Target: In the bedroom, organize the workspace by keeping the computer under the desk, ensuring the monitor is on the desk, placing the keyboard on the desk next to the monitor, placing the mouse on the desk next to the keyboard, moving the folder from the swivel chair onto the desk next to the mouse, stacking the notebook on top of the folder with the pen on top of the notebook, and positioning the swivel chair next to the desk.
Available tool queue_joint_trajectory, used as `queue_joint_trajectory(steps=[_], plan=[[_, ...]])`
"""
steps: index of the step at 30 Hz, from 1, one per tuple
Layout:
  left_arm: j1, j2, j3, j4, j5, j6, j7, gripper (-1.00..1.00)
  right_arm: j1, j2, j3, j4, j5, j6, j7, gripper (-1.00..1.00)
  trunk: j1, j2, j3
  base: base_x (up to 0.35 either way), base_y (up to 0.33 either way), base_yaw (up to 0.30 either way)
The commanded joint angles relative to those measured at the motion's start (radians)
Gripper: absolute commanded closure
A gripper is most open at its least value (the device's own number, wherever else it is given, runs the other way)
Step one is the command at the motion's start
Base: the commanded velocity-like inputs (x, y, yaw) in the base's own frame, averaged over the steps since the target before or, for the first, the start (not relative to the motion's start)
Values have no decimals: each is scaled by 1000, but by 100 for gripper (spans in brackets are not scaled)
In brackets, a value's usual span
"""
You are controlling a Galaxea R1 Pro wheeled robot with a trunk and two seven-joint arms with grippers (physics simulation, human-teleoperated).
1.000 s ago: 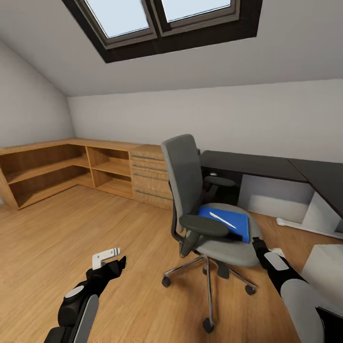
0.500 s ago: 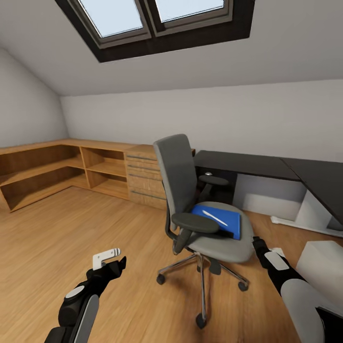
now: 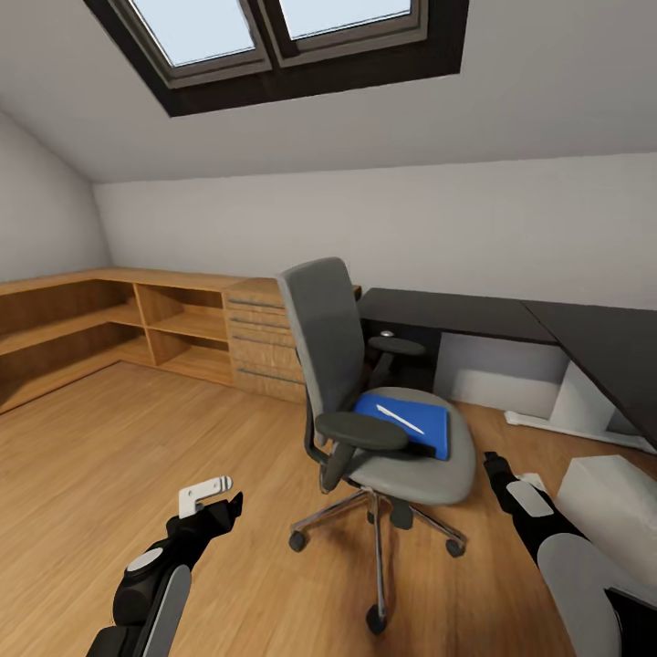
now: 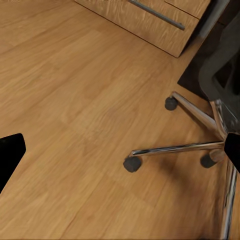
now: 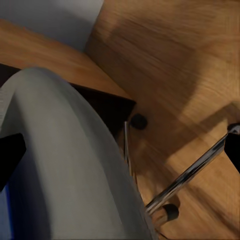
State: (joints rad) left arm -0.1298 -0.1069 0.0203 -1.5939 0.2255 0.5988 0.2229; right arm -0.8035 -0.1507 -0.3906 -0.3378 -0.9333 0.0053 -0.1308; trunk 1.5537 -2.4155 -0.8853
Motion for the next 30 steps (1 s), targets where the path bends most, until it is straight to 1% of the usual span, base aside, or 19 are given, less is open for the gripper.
queue_joint_trajectory(steps=[1,15,24,30], plan=[[-1,-1,0,-1,11,4,7,-100,0,0,0,-2,-9,0,-4,-100,0,0,-1,280,0,-2],[-1,-1,0,0,11,4,7,-100,0,-1,0,-2,-9,1,-3,-100,0,0,-1,299,0,0],[-1,-1,0,-1,11,4,6,-100,0,-1,1,2,-10,2,-3,-100,0,0,-1,33,0,2],[-1,-1,0,-1,11,4,6,-100,0,0,1,5,-10,2,-3,-100,0,0,-3,1,0,113]])
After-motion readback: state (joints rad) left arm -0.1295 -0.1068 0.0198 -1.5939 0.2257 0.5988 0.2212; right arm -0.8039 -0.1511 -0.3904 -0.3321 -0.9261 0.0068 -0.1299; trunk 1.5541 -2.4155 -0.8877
